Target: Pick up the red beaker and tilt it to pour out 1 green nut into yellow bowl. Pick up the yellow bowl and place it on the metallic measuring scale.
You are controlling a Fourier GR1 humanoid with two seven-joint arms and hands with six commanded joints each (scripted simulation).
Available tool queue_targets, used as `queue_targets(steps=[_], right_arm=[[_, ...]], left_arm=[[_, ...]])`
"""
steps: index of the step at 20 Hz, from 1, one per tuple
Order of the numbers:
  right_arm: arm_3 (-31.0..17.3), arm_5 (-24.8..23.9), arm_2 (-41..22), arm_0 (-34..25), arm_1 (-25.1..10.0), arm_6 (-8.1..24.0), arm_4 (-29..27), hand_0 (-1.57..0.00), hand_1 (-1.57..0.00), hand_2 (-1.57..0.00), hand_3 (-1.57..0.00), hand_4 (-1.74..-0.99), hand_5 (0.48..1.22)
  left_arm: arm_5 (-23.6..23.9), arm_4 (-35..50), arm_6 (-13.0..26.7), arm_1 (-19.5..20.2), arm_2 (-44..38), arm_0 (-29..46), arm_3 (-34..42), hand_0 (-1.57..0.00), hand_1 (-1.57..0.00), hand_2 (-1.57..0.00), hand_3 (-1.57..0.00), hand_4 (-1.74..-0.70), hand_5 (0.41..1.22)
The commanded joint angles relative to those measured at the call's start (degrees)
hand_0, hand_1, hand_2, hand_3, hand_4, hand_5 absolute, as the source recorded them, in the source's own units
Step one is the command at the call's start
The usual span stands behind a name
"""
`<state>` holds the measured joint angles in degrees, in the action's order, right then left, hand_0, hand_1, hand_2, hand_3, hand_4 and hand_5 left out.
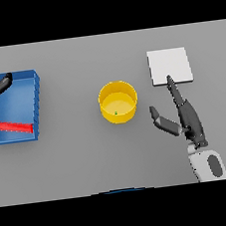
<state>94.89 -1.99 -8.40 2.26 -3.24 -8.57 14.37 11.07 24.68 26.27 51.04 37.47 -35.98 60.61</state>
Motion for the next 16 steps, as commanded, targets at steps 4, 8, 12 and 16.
queue_targets(steps=[4, 8, 12, 16], right_arm=[[0.0, -0.2, 0.0, -0.6, -0.3, 1.9, 0.5, 0.0, 0.0, 0.0, 0.0, -1.178, 0.679], [0.4, 1.3, -2.4, -1.6, -2.5, 2.0, 4.5, 0.0, 0.0, 0.0, 0.0, -1.132, 0.703], [-1.6, 7.6, -6.6, -8.1, -9.8, 4.3, 11.2, 0.0, 0.0, 0.0, 0.0, -1.19, 0.716], [-4.0, 13.3, -13.8, -17.1, -16.6, 3.5, 21.7, 0.0, 0.0, 0.0, 0.0, -1.222, 0.701]], left_arm=[[2.8, -1.6, -0.9, -0.6, 0.0, -0.5, -1.2, -0.09, -0.07, -0.07, -0.06, -0.7, 0.653], [5.5, -1.5, -5.0, -0.8, -1.3, 0.3, -0.5, -0.03, -0.03, -0.03, -0.02, -0.71, 0.679], [5.5, -1.0, -5.9, -1.0, -1.6, 0.4, 0.0, -0.01, -0.01, -0.01, -0.01, -0.72, 0.676], [4.9, -0.3, -6.0, -1.6, -1.8, 0.0, -0.2, 0.0, 0.0, 0.0, 0.0, -0.72, 0.665]])
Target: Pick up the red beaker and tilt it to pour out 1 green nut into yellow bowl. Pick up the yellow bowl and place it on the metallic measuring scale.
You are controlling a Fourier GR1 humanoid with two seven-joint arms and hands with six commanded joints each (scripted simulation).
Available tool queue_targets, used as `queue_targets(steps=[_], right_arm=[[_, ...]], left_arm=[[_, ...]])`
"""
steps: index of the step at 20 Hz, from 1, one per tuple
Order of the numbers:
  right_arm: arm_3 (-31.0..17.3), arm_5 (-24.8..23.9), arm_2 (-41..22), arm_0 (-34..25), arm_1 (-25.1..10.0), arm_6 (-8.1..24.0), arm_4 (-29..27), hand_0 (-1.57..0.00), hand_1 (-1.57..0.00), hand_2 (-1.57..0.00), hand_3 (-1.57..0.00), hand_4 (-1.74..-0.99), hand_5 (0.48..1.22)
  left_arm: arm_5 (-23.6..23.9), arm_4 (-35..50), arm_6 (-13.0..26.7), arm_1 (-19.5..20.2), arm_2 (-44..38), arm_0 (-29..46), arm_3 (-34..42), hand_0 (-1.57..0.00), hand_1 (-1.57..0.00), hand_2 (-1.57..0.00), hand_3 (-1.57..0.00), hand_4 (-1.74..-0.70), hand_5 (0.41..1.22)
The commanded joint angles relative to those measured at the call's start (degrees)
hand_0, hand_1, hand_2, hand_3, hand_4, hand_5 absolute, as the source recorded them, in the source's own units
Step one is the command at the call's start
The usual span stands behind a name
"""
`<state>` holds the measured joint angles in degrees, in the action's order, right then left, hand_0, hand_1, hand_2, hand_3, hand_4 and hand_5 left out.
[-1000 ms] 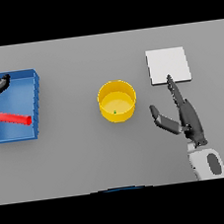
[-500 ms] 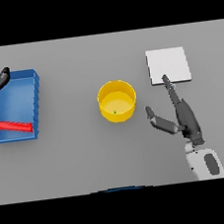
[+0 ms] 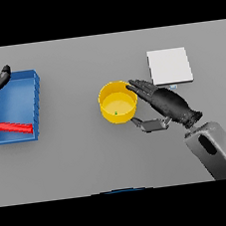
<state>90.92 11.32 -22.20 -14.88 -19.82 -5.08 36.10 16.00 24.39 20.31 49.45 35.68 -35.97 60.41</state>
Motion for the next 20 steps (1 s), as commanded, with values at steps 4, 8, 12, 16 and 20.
queue_targets(steps=[4, 8, 12, 16, 20], right_arm=[[-4.4, 4.4, -6.5, -7.9, -3.3, -3.3, 7.4, 0.0, 0.0, 0.0, 0.0, -1.223, 0.705], [-10.0, 8.6, -11.3, -14.7, -3.5, -5.7, 11.0, 0.0, 0.0, 0.0, 0.0, -1.212, 0.705], [-14.9, 12.2, -15.1, -19.1, -2.6, -6.4, 13.3, 0.0, 0.0, 0.0, 0.0, -1.223, 0.704], [-20.0, 12.9, -17.6, -22.1, -1.5, -6.6, 15.5, 0.0, 0.0, 0.0, 0.0, -1.239, 0.705], [-24.8, 14.4, -19.6, -25.5, -0.1, -6.5, 17.1, 0.0, 0.0, 0.0, 0.0, -1.27, 0.727]], left_arm=[[-0.5, 0.0, -0.3, 0.0, 0.2, 0.2, -0.4, 0.0, 0.0, 0.0, 0.0, -0.71, 0.676], [-0.8, 0.8, -0.9, 0.6, -0.2, 1.0, 0.7, 0.0, 0.0, 0.0, 0.0, -0.72, 0.684], [-0.4, 1.3, -1.1, 1.2, -0.6, 1.9, 1.9, 0.0, 0.0, 0.0, 0.0, -0.72, 0.688], [-1.1, 1.9, -2.0, 1.0, -1.1, 2.2, 0.8, 0.0, 0.0, 0.0, 0.0, -0.72, 0.687], [-1.1, 1.9, -2.5, 1.4, -1.2, 2.4, 1.0, 0.0, 0.0, 0.0, 0.0, -0.72, 0.682]])
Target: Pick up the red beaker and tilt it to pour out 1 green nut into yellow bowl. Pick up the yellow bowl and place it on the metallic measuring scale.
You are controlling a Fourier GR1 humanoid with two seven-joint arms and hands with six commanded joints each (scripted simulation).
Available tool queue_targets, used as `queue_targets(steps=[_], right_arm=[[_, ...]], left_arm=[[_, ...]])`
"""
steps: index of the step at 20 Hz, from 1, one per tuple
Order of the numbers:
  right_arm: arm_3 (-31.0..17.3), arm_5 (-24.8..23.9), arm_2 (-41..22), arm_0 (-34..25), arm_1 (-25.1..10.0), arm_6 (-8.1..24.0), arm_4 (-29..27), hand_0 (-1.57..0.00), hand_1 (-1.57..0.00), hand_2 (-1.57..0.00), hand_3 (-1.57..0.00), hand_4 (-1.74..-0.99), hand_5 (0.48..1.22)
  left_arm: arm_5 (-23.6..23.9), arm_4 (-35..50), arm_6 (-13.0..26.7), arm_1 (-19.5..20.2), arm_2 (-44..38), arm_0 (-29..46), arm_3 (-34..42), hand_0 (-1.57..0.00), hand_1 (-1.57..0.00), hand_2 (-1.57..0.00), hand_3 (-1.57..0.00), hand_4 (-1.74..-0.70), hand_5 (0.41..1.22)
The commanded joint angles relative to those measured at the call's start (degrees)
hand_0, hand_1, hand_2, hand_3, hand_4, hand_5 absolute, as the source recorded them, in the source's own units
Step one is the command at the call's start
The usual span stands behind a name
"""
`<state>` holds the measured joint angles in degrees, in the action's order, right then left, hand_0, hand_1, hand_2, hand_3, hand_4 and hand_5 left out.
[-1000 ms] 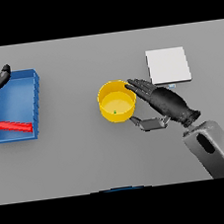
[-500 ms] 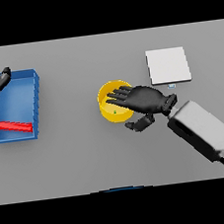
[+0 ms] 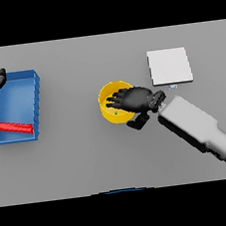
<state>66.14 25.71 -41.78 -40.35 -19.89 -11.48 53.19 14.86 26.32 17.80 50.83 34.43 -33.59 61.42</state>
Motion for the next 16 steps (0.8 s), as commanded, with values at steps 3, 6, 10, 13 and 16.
queue_targets(steps=[3, 6, 10, 13, 16], right_arm=[[-1.5, 1.7, -0.7, -1.2, 1.2, 0.0, -0.1, 0.0, 0.0, 0.0, 0.0, -1.29, 0.746], [-2.6, 3.0, 0.9, -1.6, 1.5, 1.4, -1.5, 0.0, 0.0, 0.0, -0.02, -1.319, 0.787], [-3.0, 2.8, 0.0, -0.9, 2.5, 1.7, -0.9, -0.54, -0.47, -0.31, -0.26, -1.42, 0.943], [-2.9, 2.9, 0.0, -1.0, 1.7, -0.1, -1.2, -1.05, -1.01, -0.87, -0.57, -1.552, 1.079], [-2.4, 2.7, -0.3, -1.4, 1.7, 0.0, -1.5, -1.3, -1.28, -1.16, -0.94, -1.64, 1.148]], left_arm=[[0.8, -0.3, 0.6, -0.3, 0.3, -0.2, 0.4, 0.0, 0.0, 0.0, 0.0, -0.72, 0.688], [0.7, 0.3, 1.1, 0.6, -0.1, 0.0, 1.4, 0.0, 0.0, 0.0, 0.0, -0.72, 0.685], [0.1, 0.5, -0.2, 0.5, -0.4, 0.4, 0.5, 0.0, 0.0, 0.0, 0.0, -0.72, 0.692], [-0.1, 0.3, 0.0, 0.6, -0.3, 0.0, 0.5, 0.0, 0.0, 0.0, 0.0, -0.72, 0.693], [0.5, 0.3, 0.3, 0.6, -0.3, 0.0, 1.1, 0.0, 0.0, 0.0, 0.0, -0.73, 0.699]])
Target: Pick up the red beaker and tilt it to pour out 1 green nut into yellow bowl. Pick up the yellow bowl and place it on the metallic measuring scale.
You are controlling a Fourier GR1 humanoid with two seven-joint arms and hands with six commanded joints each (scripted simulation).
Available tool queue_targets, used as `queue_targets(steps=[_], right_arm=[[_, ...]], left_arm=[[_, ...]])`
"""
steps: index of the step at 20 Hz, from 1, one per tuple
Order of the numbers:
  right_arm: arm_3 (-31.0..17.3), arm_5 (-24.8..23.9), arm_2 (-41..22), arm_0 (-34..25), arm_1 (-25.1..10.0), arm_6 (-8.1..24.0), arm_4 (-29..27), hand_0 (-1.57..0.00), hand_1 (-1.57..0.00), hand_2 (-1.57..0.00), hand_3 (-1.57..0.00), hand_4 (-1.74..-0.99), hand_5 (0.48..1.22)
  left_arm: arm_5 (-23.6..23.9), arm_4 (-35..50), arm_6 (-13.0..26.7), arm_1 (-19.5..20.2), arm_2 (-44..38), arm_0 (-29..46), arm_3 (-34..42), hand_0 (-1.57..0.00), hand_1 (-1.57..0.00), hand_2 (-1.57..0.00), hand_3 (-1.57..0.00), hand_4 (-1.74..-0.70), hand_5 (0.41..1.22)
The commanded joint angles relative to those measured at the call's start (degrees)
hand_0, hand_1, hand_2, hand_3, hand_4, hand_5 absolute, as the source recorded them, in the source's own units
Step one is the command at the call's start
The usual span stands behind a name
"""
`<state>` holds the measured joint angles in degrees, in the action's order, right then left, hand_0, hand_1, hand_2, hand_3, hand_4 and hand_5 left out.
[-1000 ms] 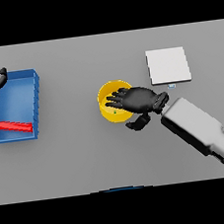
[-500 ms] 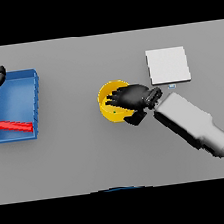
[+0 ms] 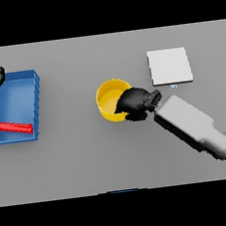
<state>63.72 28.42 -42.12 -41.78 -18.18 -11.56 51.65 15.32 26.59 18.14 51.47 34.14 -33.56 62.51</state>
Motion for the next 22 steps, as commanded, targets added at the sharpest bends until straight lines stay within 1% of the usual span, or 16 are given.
queue_targets(steps=[1, 3, 4, 6, 7, 9, 10, 11, 12, 14, 15, 16, 18, 19, 21, 22], right_arm=[[-0.1, -1.1, -0.5, 0.2, -0.3, -0.5, 0.4, -1.36, -1.34, -1.19, -1.04, -1.66, 1.163], [-0.3, -1.5, -0.4, -0.4, -0.4, -0.7, 0.4, -1.43, -1.42, -1.24, -1.18, -1.689, 1.184], [-0.4, -1.7, -0.2, -0.3, -0.2, -0.5, 0.0, -1.46, -1.45, -1.26, -1.22, -1.699, 1.191], [-0.6, -3.0, 0.1, -0.2, -0.6, -1.2, -0.2, -1.5, -1.5, -1.31, -1.25, -1.714, 1.202], [0.0, -2.5, 0.4, 0.0, -0.5, -0.4, -0.7, -1.51, -1.51, -1.31, -1.29, -1.72, 1.206], [0.6, -2.0, 1.5, -0.2, -1.5, -1.2, -1.6, -1.53, -1.53, -1.33, -1.32, -1.727, 1.211], [1.0, -1.3, 2.1, -0.4, -1.8, -0.3, -2.1, -1.54, -1.54, -1.33, -1.34, -1.73, 1.213], [2.6, -0.5, 2.6, 0.0, -2.6, -0.4, -2.8, -1.55, -1.55, -1.34, -1.33, -1.732, 1.215], [3.8, 0.6, 3.5, -0.1, -2.8, 0.3, -3.6, -1.55, -1.55, -1.34, -1.32, -1.734, 1.216], [6.6, 2.0, 4.9, -0.4, -4.4, 1.1, -4.4, -1.56, -1.56, -1.41, -1.25, -1.737, 1.218], [7.8, 2.7, 5.7, -0.4, -4.8, 2.7, -4.8, -1.56, -1.56, -1.43, -1.23, -1.737, 1.218], [8.9, 3.0, 6.7, -0.5, -6.0, 2.0, -5.4, -1.56, -1.56, -1.43, -1.21, -1.738, 1.219], [10.4, 2.3, 7.9, -0.1, -7.1, 4.5, -5.0, -1.57, -1.57, -1.46, -1.18, -1.739, 1.22], [11.3, 2.3, 8.3, 0.3, -7.7, 4.9, -5.0, -1.57, -1.57, -1.48, -1.17, -1.74, 1.22], [13.4, 2.8, 8.7, 1.4, -8.7, 4.8, -5.4, -1.56, -1.57, -1.51, -1.16, -1.74, 1.22], [13.0, 2.5, 9.4, 1.0, -9.3, 4.4, -5.3, -1.56, -1.57, -1.52, -1.16, -1.74, 1.22]], left_arm=[[-0.2, -0.1, -0.3, 0.1, 0.1, 0.2, 0.1, 0.0, 0.0, 0.0, 0.0, -0.73, 0.698], [-0.8, -0.2, -1.1, 0.2, 0.1, 0.3, -0.4, 0.0, 0.0, 0.0, 0.0, -0.72, 0.695], [-0.7, 0.0, -0.4, 0.6, 0.0, 0.3, 0.2, 0.0, 0.0, 0.0, 0.0, -0.72, 0.697], [-0.4, -0.3, 0.1, 0.1, 0.4, 0.1, 0.2, 0.0, 0.0, 0.0, 0.0, -0.72, 0.695], [-0.4, -0.4, -0.2, 0.1, 0.5, 0.2, 0.2, 0.0, 0.0, 0.0, 0.0, -0.72, 0.693], [-1.0, 0.1, 0.0, 0.3, -0.2, -0.4, -0.6, 0.0, 0.0, 0.0, 0.0, -0.72, 0.695], [-0.9, 0.0, -0.3, 0.2, 0.0, -0.1, -0.6, 0.0, 0.0, 0.0, 0.0, -0.72, 0.696], [-1.1, 0.4, -0.1, 0.4, -0.1, 0.4, -0.3, 0.0, 0.0, 0.0, 0.0, -0.72, 0.696], [-0.9, 0.3, 0.2, 0.4, 0.1, 0.7, 0.3, 0.0, 0.0, 0.0, 0.0, -0.72, 0.694], [-0.7, 0.1, 0.8, 0.4, 0.3, 0.3, 0.6, 0.0, 0.0, 0.0, 0.0, -0.72, 0.693], [-0.7, -0.2, 0.7, 0.0, 0.4, -0.2, -0.2, 0.0, 0.0, 0.0, 0.0, -0.72, 0.692], [-0.7, -0.3, 0.7, -0.1, 0.6, 0.1, -0.1, 0.0, 0.0, 0.0, 0.0, -0.72, 0.688], [-0.8, -0.5, 0.8, 0.4, 0.8, 0.0, 0.7, 0.0, 0.0, 0.0, 0.0, -0.71, 0.686], [-0.7, -0.3, 0.1, 0.1, 0.6, 0.1, 0.8, 0.0, 0.0, 0.0, 0.0, -0.71, 0.686], [-0.3, -0.3, 0.6, 0.9, 0.4, 0.5, 1.1, 0.0, 0.0, 0.0, 0.0, -0.72, 0.686], [-0.1, -0.1, 0.6, 0.8, 0.4, 0.8, 1.8, 0.0, 0.0, 0.0, 0.0, -0.72, 0.688]])
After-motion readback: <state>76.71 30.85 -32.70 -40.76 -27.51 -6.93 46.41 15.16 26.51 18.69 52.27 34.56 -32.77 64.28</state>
